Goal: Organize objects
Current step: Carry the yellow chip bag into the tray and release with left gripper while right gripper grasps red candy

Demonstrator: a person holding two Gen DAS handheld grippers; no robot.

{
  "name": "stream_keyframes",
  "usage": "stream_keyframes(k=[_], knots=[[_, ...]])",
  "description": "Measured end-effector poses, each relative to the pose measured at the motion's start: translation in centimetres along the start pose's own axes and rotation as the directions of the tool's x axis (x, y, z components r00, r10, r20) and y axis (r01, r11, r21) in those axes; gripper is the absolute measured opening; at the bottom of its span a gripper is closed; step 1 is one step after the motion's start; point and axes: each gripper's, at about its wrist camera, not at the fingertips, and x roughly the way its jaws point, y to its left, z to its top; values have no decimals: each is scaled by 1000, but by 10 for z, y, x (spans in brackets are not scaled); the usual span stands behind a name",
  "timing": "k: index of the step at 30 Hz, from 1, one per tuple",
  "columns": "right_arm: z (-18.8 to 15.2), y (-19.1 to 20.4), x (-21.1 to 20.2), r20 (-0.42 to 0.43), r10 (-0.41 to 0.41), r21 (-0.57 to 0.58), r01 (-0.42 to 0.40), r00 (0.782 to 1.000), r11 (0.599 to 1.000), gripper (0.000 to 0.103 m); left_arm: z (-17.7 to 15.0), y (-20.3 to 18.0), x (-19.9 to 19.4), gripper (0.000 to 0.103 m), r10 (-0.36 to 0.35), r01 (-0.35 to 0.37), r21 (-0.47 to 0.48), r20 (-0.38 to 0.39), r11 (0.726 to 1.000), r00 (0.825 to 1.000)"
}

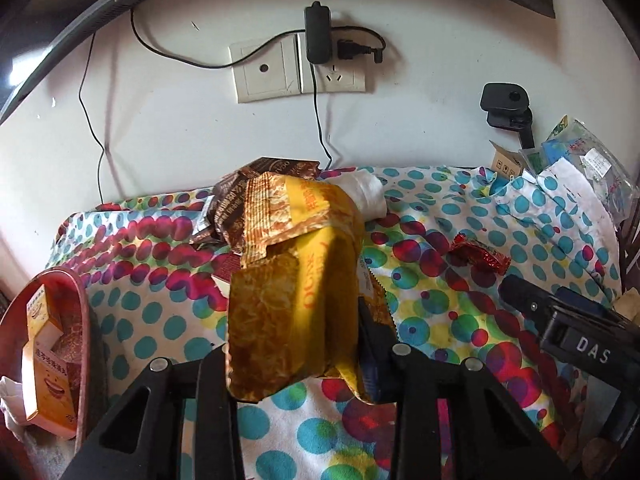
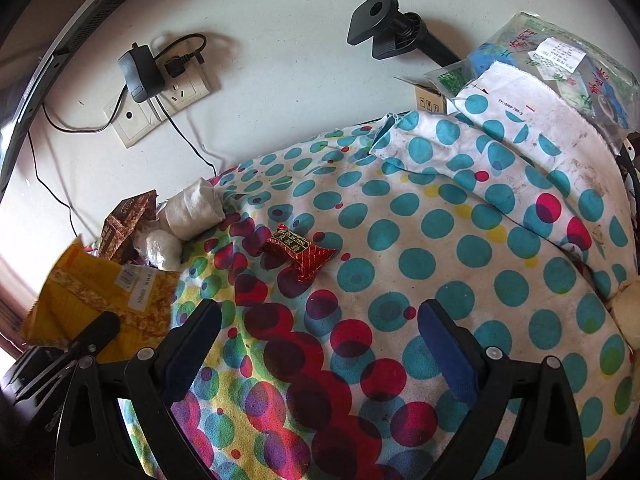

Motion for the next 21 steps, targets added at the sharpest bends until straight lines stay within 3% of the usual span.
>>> stream_keyframes(k=[7,18,19,20,21], knots=[[0,1,9,-48,-4,1,4,999,1000,100,-20,24,-45,35,40,-40,12,40,999,998],[15,28,30,-78,-76,-177,62,994,982,99,-43,89,-99,35,108,-102,-86,68,991,992],[18,30,34,-86,-82,-192,64,993,979,89,-45,96,-105,35,115,-108,-96,69,989,991],[20,31,38,-96,-88,-205,66,992,976,72,-48,101,-109,35,121,-113,-101,71,988,990],[22,30,42,-107,-98,-215,73,990,974,64,-51,107,-115,35,129,-120,-105,75,987,989]])
